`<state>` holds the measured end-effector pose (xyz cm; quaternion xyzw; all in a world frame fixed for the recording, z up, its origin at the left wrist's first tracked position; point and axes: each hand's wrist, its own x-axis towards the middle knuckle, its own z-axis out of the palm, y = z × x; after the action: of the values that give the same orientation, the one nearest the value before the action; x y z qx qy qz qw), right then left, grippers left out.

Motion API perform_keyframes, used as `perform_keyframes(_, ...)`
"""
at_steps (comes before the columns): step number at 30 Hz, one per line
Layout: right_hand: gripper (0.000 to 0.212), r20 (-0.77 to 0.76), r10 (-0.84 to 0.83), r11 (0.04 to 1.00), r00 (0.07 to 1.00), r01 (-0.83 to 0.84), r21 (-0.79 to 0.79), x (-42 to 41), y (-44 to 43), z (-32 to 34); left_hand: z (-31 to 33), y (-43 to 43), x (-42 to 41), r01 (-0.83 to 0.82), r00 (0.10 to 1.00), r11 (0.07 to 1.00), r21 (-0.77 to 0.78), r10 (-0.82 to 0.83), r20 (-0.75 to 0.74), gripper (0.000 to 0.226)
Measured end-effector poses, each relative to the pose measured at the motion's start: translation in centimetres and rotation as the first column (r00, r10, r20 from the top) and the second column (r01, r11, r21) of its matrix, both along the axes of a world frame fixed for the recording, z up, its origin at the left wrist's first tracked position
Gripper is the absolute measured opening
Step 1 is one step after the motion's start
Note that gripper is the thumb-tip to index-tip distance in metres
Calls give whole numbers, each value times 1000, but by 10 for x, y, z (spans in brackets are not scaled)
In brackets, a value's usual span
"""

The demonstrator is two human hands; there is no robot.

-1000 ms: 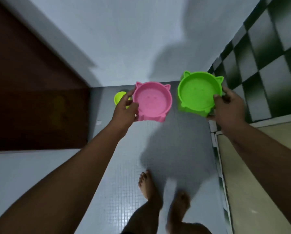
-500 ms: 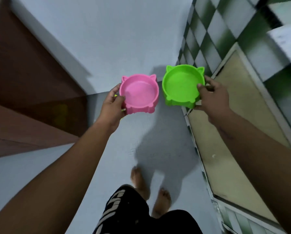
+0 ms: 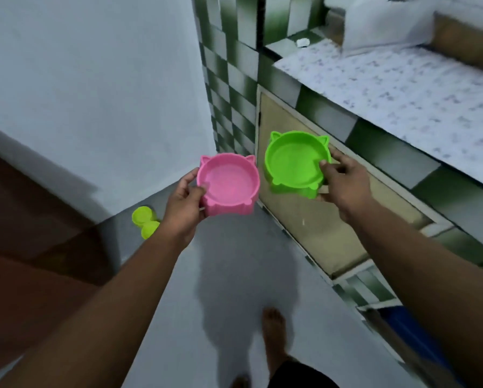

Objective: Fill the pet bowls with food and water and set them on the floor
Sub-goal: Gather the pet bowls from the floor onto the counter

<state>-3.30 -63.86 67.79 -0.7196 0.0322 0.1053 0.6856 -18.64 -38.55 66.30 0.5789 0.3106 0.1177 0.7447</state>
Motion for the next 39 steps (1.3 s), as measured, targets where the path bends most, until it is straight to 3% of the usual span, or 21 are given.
perform_keyframes(8, 37, 46, -241, 970, 970, 239, 38, -102, -143, 12, 10, -113, -29, 266, 964, 963, 40, -266, 20, 40)
perform_keyframes(12, 33, 134, -402, 915, 906, 404, 14, -142, -244, 10, 1, -189, -28, 385, 922, 923, 0, -384, 38, 43)
perform_keyframes(18, 37, 117, -582, 809, 805, 588, -18, -202, -402, 5, -2, -334, -29, 543, 839, 840, -23, -541, 56, 42)
perform_keyframes(22, 33, 142, -625, 761, 768, 639, -111, -239, -508, 7, -3, -444, -40, 601, 798, 799, -14, -599, 67, 39)
perform_keyframes(28, 38, 106, -719, 680, 687, 727, -100, -284, -639, 1, -5, -590, -43, 669, 743, 743, -9, -668, 33, 45)
perform_keyframes(39, 36, 33, -834, 545, 550, 833, -98, -302, -760, -25, -11, -737, -1, 785, 619, 619, 12, -783, -60, 46)
